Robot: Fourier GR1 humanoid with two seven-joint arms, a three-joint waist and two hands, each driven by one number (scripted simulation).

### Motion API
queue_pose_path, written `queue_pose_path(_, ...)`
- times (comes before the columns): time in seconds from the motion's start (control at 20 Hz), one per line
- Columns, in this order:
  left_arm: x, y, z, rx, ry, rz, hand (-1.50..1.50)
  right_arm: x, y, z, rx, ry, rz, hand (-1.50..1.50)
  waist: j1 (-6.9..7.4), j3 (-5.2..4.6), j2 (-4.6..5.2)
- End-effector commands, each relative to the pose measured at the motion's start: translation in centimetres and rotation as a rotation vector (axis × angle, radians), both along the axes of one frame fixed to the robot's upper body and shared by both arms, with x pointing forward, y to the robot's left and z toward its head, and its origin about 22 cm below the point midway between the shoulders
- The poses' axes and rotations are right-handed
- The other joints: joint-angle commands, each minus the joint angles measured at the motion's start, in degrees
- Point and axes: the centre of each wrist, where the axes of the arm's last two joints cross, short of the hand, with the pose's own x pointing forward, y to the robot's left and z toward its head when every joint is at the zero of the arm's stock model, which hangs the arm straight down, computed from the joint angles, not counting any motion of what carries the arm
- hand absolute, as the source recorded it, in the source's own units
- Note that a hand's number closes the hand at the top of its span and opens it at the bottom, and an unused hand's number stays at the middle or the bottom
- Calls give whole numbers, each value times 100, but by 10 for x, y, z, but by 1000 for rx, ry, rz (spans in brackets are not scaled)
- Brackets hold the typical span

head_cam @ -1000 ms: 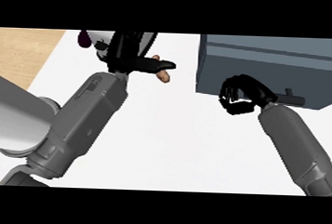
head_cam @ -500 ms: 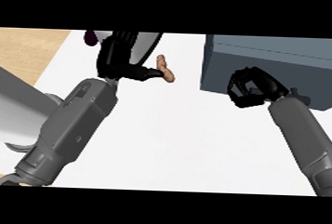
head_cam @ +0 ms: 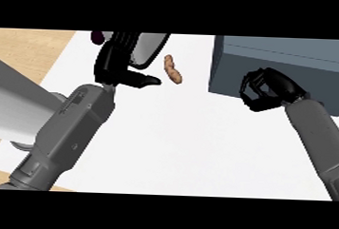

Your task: Pick up the cup, place it into the drawer and close the drawer

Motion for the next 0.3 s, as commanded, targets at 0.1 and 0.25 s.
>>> queue_pose_path(0.1, 1, 9, 5, -13, -12, -13, -150, 31, -28, 92, -58, -214, -198, 150, 289, -58, 105)
queue_pose_path(0.25, -3, 10, -1, -12, 3, -13, -150, 27, -36, 88, -31, -184, -200, 150, 288, -48, 103)
